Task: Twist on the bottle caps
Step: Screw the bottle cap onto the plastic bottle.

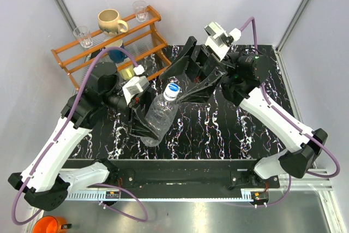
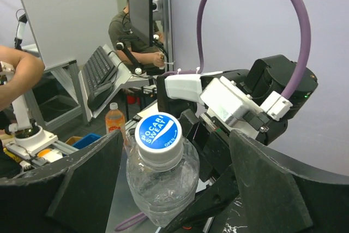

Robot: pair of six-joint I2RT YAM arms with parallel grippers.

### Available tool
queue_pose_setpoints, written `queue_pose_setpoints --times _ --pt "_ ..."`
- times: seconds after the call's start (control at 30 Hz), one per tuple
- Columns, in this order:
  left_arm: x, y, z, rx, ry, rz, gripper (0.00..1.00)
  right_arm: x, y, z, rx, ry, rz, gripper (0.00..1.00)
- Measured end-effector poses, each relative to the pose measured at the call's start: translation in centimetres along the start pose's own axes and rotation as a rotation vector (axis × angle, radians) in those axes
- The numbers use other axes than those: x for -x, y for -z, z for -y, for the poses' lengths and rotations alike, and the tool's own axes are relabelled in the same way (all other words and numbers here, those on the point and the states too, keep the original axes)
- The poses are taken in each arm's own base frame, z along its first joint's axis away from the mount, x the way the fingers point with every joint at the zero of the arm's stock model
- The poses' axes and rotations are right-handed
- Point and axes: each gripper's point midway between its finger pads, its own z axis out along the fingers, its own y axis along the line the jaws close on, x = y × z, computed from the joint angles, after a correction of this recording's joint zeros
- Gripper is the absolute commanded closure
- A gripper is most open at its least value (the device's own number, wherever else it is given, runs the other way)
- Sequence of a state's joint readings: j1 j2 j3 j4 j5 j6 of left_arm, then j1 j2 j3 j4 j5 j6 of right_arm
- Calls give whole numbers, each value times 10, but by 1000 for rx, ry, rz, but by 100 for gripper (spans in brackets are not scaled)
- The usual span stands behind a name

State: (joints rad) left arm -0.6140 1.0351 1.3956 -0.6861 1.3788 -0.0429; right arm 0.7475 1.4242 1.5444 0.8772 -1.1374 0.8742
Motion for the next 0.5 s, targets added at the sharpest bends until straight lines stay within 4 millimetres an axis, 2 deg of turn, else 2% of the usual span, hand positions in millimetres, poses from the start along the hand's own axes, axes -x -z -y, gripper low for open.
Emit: queue_pose_setpoints --times 0.2,0.33,0.5 --pt "0 0 0 -3 -7 0 90 7 0 -14 66 21 19 17" --pt "-1 0 0 -2 -7 -1 90 12 0 -25 113 48 27 25" --pt "-2 0 2 -2 -6 -4 90 13 0 -27 137 47 35 34"
